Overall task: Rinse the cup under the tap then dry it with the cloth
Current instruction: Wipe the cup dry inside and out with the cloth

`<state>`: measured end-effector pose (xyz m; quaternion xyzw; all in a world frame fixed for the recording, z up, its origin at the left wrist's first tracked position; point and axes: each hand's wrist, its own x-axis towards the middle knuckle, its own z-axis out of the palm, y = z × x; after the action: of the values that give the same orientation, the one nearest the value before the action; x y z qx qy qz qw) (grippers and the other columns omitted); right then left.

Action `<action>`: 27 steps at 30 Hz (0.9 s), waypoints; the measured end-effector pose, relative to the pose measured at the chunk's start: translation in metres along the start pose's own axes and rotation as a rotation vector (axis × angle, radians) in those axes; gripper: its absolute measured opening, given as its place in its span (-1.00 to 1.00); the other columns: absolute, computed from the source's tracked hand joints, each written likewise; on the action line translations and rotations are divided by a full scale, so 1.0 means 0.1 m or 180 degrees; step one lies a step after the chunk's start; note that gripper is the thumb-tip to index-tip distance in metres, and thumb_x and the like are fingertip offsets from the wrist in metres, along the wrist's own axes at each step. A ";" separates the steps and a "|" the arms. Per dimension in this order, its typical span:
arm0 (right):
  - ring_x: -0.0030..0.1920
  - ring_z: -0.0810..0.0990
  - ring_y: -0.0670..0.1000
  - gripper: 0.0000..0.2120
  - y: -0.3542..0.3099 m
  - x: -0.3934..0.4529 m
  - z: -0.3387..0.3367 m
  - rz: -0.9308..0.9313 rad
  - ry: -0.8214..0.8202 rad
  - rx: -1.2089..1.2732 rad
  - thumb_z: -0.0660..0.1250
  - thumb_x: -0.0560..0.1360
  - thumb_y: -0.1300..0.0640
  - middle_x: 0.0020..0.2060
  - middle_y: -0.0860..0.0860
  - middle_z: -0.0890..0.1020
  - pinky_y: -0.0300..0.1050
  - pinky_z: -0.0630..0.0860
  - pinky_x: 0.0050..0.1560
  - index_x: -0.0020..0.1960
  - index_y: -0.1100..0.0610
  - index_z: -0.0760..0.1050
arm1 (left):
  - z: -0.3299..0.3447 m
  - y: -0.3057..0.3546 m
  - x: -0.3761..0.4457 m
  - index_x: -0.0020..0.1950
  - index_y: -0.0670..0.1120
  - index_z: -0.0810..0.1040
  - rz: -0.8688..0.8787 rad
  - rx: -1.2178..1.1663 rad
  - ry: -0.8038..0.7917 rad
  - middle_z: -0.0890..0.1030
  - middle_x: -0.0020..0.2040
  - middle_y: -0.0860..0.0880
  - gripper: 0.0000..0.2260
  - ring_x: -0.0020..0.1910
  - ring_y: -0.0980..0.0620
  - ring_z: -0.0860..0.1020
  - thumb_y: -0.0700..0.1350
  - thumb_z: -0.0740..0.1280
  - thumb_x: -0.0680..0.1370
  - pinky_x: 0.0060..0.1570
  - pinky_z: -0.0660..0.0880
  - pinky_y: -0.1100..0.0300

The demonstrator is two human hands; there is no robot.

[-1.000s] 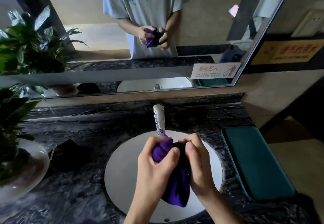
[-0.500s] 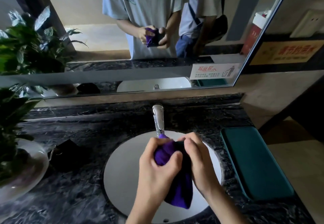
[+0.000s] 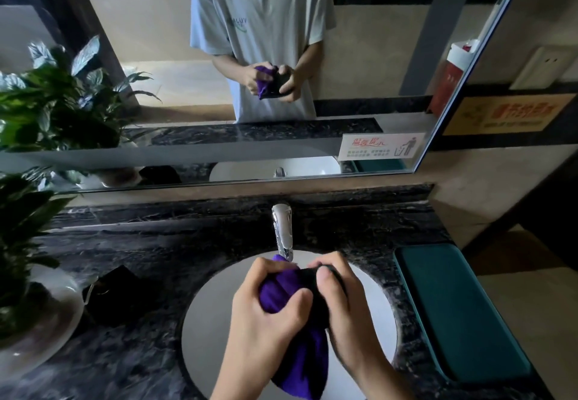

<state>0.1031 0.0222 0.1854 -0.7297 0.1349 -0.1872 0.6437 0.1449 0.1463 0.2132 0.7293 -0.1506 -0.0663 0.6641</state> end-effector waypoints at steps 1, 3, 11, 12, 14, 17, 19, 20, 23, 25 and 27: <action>-0.36 0.45 -0.07 -0.60 -0.05 0.04 0.00 0.0477 -0.0035 0.0250 0.15 0.52 -0.20 -0.39 -0.09 0.49 -0.22 0.36 -0.37 -0.16 0.15 0.42 | 0.01 0.00 -0.03 -0.09 0.07 0.62 0.0153 0.0183 -0.0059 0.70 -0.24 0.19 -0.73 -0.33 0.27 0.59 0.07 0.43 0.25 -0.24 0.47 0.47; -0.48 0.35 -0.04 -0.60 -0.07 0.08 -0.04 0.1503 -0.0325 0.0568 0.12 0.59 -0.20 -0.45 -0.03 0.39 -0.22 0.23 -0.52 -0.19 0.10 0.38 | 0.04 0.03 -0.06 -0.03 0.07 0.62 0.0381 0.0523 -0.0291 0.70 -0.25 0.23 -0.74 -0.35 0.23 0.64 0.01 0.46 0.29 -0.25 0.47 0.48; -0.07 0.63 -0.08 -0.73 0.07 -0.04 -0.17 -0.0803 -0.0319 -0.0936 0.16 0.59 -0.12 -0.08 -0.11 0.62 -0.16 0.52 -0.06 0.14 0.00 0.50 | -0.01 0.01 0.10 -0.15 -0.04 0.67 -0.0472 -0.0609 -0.0072 0.68 -0.26 -0.07 -0.77 -0.26 0.06 0.57 -0.02 0.48 0.24 -0.22 0.56 0.27; -0.16 0.61 -0.03 -0.73 0.09 -0.04 -0.15 -0.0779 -0.0151 -0.0754 0.15 0.60 -0.08 -0.17 -0.06 0.62 -0.11 0.50 -0.13 0.05 0.07 0.51 | 0.00 0.02 0.08 -0.13 -0.03 0.67 -0.0354 -0.0469 -0.0179 0.69 -0.23 -0.08 -0.74 -0.26 0.10 0.57 0.02 0.47 0.23 -0.22 0.55 0.30; -0.31 0.49 0.06 -0.68 0.01 -0.01 -0.11 -0.0223 0.0108 -0.0060 0.15 0.57 -0.06 -0.33 0.04 0.54 -0.03 0.41 -0.28 -0.15 0.16 0.48 | 0.03 0.04 0.01 -0.08 0.03 0.64 -0.0009 -0.0053 -0.0368 0.71 -0.20 0.05 -0.74 -0.27 0.22 0.60 0.03 0.45 0.25 -0.19 0.52 0.39; -0.46 0.36 -0.01 -0.62 -0.11 0.07 -0.11 0.1606 -0.0247 0.0603 0.16 0.56 0.00 -0.47 0.00 0.39 -0.10 0.22 -0.44 -0.41 0.05 0.39 | 0.05 -0.01 -0.08 0.01 0.17 0.60 0.0353 0.0559 -0.0741 0.75 -0.22 0.08 -0.70 -0.25 0.07 0.72 -0.08 0.43 0.31 -0.14 0.65 0.15; -0.52 0.37 -0.03 -0.51 -0.12 0.06 -0.16 0.2038 -0.0497 0.0574 0.13 0.62 -0.05 -0.51 -0.03 0.42 -0.15 0.21 -0.47 -0.45 0.02 0.45 | 0.03 -0.02 -0.09 0.03 0.12 0.62 0.0388 0.0558 -0.0889 0.76 -0.26 -0.01 -0.67 -0.31 -0.02 0.74 -0.22 0.43 0.35 -0.20 0.67 0.08; -0.52 0.41 -0.03 -0.53 -0.12 0.05 -0.17 0.1856 -0.0509 0.0532 0.14 0.61 -0.16 -0.49 -0.03 0.46 -0.15 0.25 -0.47 -0.39 0.01 0.50 | 0.03 0.00 -0.08 0.01 0.06 0.64 0.0324 0.0334 -0.0836 0.76 -0.26 -0.01 -0.69 -0.33 0.01 0.74 -0.27 0.44 0.36 -0.22 0.66 0.15; -0.22 0.62 -0.11 -0.63 -0.05 -0.04 -0.19 0.0450 -0.0417 0.0014 0.17 0.46 -0.31 -0.20 -0.17 0.65 -0.20 0.52 -0.28 0.05 -0.09 0.54 | 0.04 -0.01 0.00 -0.10 -0.01 0.70 -0.0101 -0.0394 -0.0195 0.74 -0.21 -0.01 -0.79 -0.28 0.15 0.66 -0.13 0.47 0.28 -0.21 0.57 0.34; -0.05 0.63 -0.16 -0.71 0.03 -0.08 -0.19 -0.0450 -0.0352 -0.0445 0.18 0.54 -0.16 -0.04 -0.25 0.65 -0.33 0.49 -0.08 0.18 -0.08 0.48 | 0.01 -0.04 0.05 -0.09 0.03 0.70 -0.0367 -0.0710 -0.0107 0.72 -0.15 -0.06 -0.72 -0.21 0.11 0.61 -0.01 0.45 0.22 -0.18 0.57 0.32; -0.20 0.58 -0.09 -0.77 0.04 -0.10 -0.18 -0.0658 -0.0076 -0.0306 0.17 0.56 -0.09 -0.16 -0.06 0.63 -0.19 0.47 -0.19 0.08 0.00 0.50 | 0.01 0.02 0.01 -0.03 0.04 0.67 -0.0206 -0.0504 -0.0383 0.70 -0.13 0.00 -0.68 -0.20 0.16 0.59 0.01 0.44 0.22 -0.16 0.55 0.35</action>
<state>0.0865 0.0105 0.1819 -0.7720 0.0601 -0.2371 0.5867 0.1454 0.1452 0.2150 0.6737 -0.1609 -0.1431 0.7069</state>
